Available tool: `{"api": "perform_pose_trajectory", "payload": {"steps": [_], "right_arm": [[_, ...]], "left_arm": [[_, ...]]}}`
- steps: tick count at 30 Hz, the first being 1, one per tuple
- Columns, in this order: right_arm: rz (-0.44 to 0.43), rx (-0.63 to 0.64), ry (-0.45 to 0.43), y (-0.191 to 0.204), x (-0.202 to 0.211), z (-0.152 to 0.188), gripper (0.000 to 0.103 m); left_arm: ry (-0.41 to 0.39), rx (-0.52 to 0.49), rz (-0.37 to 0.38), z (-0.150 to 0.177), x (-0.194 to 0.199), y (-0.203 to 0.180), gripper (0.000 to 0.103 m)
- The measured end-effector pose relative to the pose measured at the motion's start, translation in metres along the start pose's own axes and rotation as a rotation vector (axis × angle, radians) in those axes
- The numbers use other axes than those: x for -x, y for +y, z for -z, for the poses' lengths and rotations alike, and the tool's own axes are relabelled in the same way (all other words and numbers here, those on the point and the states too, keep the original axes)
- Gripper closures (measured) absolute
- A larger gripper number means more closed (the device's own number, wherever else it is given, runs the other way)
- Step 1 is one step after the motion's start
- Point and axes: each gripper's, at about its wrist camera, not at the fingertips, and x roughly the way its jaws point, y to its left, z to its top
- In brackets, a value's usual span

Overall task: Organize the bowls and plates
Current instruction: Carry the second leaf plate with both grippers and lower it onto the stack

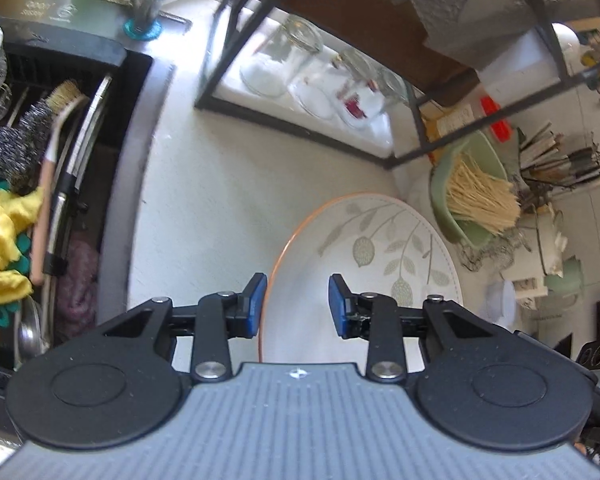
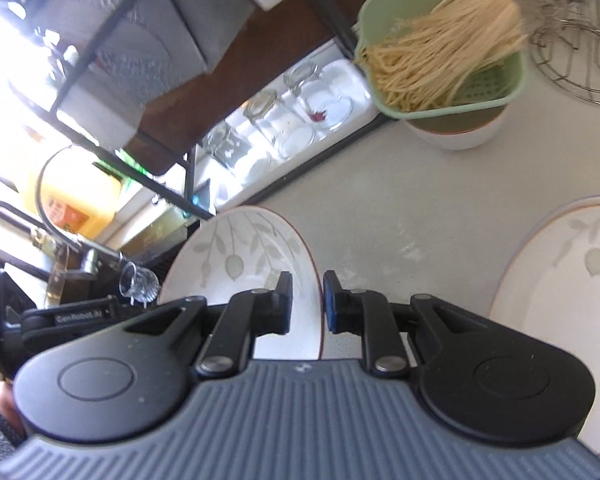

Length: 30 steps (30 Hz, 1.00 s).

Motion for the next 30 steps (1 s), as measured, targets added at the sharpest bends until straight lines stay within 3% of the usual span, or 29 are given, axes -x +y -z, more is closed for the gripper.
{"api": "perform_pose_trajectory", "payload": {"steps": [17, 25, 30], "right_arm": [[-0.022, -0.114, -0.156, -0.055, 0.069, -0.003, 0.084], [-0.058, -0.163, -0.15, -0.109, 0.085, -0.009, 0.084], [-0.05, -0.207, -0.128, -0.139, 0.09, -0.002, 0.084]], "left_arm": [[0.044, -0.135, -0.002, 0.017, -0.024, -0.089, 0.066], [0.053, -0.123, -0.033, 0.037, -0.045, -0.135, 0.066], [0.098, -0.147, -0.079, 0.053, -0.068, -0.158, 0.066]]}}
